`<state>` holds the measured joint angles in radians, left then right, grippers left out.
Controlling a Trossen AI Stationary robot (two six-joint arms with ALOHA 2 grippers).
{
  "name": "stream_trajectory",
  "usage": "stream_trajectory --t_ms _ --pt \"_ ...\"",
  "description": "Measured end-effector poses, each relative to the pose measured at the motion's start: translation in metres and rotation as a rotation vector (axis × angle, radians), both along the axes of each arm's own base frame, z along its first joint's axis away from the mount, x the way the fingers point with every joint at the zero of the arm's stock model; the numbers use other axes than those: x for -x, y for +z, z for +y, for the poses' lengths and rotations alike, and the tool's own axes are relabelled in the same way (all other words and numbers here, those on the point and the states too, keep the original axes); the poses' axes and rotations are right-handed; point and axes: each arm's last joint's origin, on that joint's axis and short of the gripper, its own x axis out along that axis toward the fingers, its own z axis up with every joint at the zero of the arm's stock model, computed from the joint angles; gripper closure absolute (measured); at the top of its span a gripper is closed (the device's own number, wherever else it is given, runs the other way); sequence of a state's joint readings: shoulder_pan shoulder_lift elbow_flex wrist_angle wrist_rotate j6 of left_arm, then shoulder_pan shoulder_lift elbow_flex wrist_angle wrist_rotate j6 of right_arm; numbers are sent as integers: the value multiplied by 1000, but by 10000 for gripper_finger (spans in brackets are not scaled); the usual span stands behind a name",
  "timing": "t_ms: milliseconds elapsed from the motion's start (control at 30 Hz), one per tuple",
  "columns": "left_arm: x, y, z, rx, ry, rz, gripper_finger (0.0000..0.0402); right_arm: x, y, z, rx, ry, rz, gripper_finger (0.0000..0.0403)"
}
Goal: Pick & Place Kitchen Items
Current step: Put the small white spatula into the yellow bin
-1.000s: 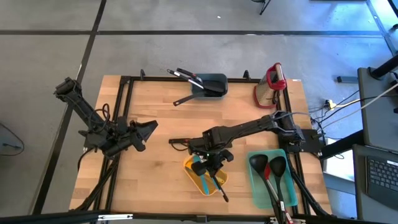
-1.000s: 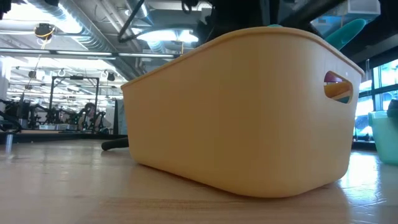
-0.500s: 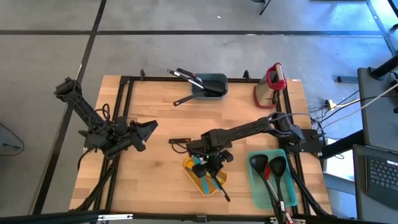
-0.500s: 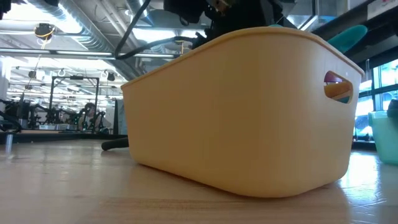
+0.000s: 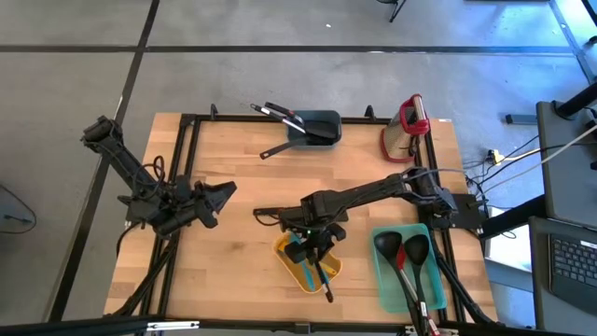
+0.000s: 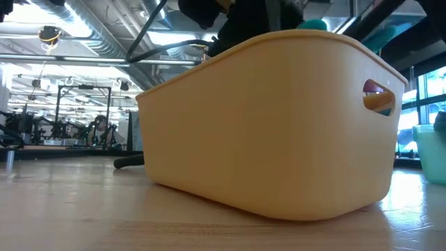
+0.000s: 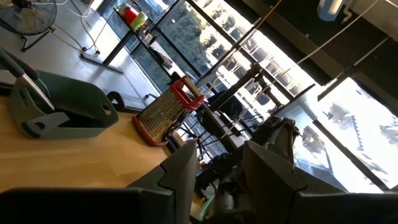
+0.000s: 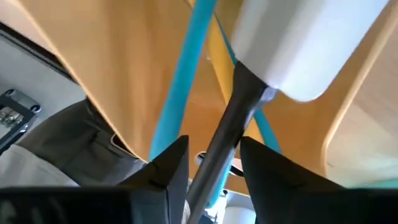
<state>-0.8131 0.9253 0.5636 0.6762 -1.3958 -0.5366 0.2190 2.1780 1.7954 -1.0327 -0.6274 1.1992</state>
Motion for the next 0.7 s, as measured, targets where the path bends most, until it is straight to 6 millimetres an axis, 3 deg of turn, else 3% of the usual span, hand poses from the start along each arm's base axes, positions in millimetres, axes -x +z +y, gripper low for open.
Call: stream_trajectory --t_ms 400,500,700 --pt "1 0 -2 1 -12 -1 274 -13 27 -17 -1 -12 -109 271" --pt "1 0 -2 0 -12 -1 274 -17 38 -22 85 -22 -163 286" --pt "1 0 -2 0 -14 -1 274 -12 36 -32 240 -47 -111 349"
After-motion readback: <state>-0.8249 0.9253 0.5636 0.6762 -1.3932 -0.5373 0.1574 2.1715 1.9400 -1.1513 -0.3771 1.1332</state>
